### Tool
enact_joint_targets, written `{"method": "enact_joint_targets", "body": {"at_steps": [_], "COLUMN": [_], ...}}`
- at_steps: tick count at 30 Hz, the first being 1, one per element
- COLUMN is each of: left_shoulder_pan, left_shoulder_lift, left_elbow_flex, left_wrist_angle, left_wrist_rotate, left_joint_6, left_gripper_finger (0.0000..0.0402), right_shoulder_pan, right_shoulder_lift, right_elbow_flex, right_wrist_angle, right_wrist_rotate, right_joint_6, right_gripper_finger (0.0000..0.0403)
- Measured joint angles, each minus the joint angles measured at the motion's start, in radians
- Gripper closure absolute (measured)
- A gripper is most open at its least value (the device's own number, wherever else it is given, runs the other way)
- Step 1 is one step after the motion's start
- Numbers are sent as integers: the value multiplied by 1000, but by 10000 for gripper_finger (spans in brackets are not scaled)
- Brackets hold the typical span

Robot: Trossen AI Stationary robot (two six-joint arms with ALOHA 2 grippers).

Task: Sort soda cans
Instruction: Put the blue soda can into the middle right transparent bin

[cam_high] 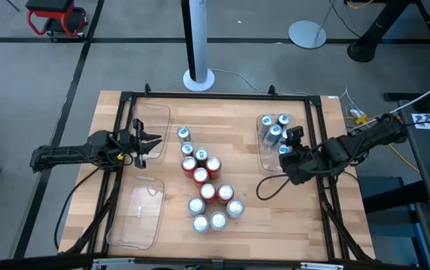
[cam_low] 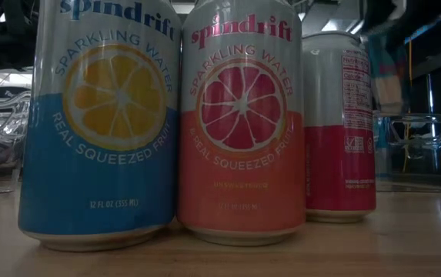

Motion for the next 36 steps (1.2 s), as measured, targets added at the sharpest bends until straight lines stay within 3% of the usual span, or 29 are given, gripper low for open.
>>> {"method": "enact_joint_targets", "body": {"at_steps": [6, 15, 36], "left_shoulder_pan": [0, 0, 0], "left_shoulder_lift": [0, 0, 0], "left_elbow_flex": [0, 0, 0], "left_wrist_angle": [2, 3, 3], "left_wrist_rotate": [0, 0, 0], "left_joint_6": [0, 0, 0], "left_gripper_finger": [343, 343, 343], "right_shoulder_pan": [-3, -3, -3], "right_shoulder_lift": [-139, -299, -364], "right_elbow_flex": [-213, -411, -621], "right_wrist_angle": [196, 356, 471], "right_wrist_rotate": [-35, -10, 47], "right_joint_6": [16, 28, 126], "right_gripper_finger": [157, 157, 157]}}
